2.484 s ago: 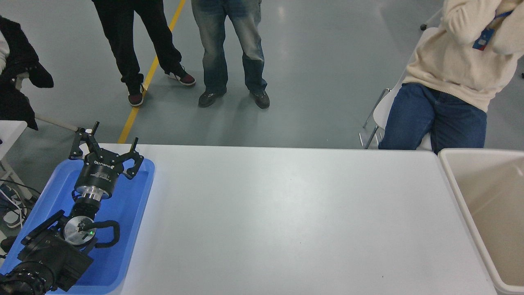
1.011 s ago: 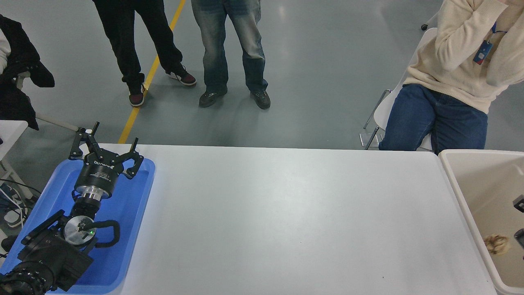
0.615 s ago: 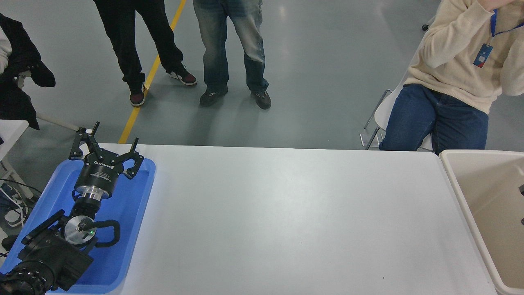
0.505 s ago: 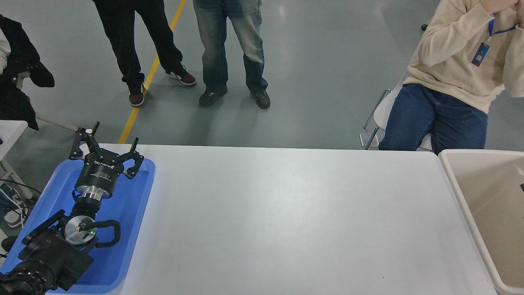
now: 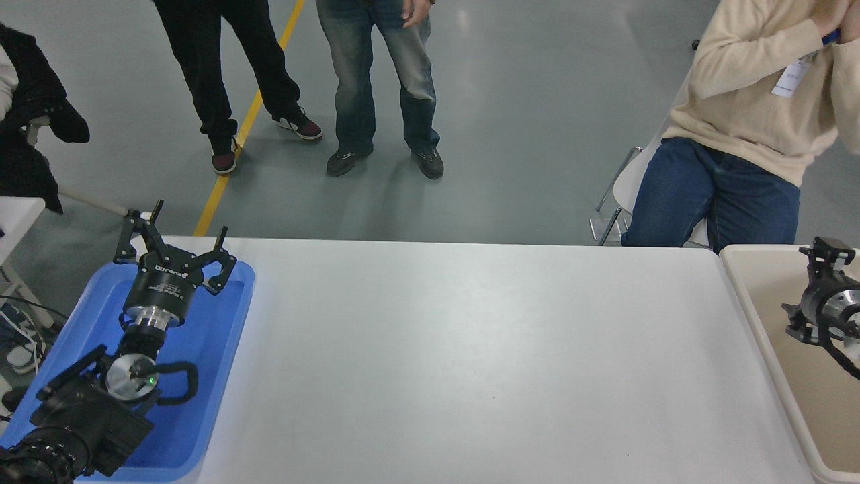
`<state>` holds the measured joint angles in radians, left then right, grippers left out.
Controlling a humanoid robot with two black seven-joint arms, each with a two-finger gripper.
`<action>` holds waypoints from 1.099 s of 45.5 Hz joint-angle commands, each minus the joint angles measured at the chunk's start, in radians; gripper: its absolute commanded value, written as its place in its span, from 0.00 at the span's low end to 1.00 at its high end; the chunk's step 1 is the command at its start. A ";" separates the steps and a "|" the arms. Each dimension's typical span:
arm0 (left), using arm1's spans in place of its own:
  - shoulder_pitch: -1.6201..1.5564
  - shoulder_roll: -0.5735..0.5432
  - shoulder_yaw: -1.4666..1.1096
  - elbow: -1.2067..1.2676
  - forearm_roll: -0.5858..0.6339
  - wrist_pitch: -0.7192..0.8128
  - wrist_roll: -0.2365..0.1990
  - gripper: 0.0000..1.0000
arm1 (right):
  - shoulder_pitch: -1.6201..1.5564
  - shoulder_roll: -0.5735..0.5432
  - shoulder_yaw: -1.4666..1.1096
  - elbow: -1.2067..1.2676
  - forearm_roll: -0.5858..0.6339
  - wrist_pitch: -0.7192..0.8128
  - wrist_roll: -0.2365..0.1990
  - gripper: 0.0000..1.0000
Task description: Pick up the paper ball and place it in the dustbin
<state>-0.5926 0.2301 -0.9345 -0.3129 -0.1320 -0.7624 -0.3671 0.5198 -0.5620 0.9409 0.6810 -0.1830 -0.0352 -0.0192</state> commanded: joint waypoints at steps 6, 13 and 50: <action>-0.001 0.000 0.000 0.000 0.000 0.000 -0.001 1.00 | -0.129 0.192 0.199 0.084 -0.019 0.146 0.430 1.00; -0.001 0.000 0.000 0.000 0.000 -0.001 0.000 1.00 | -0.138 0.251 0.188 0.084 -0.107 0.182 0.535 1.00; -0.001 0.000 0.000 0.000 0.000 0.000 0.000 1.00 | -0.152 0.375 0.162 0.147 -0.110 0.121 0.548 1.00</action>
<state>-0.5937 0.2301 -0.9343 -0.3129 -0.1319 -0.7629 -0.3666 0.3663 -0.1969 1.1062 0.8201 -0.3176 0.0777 0.5296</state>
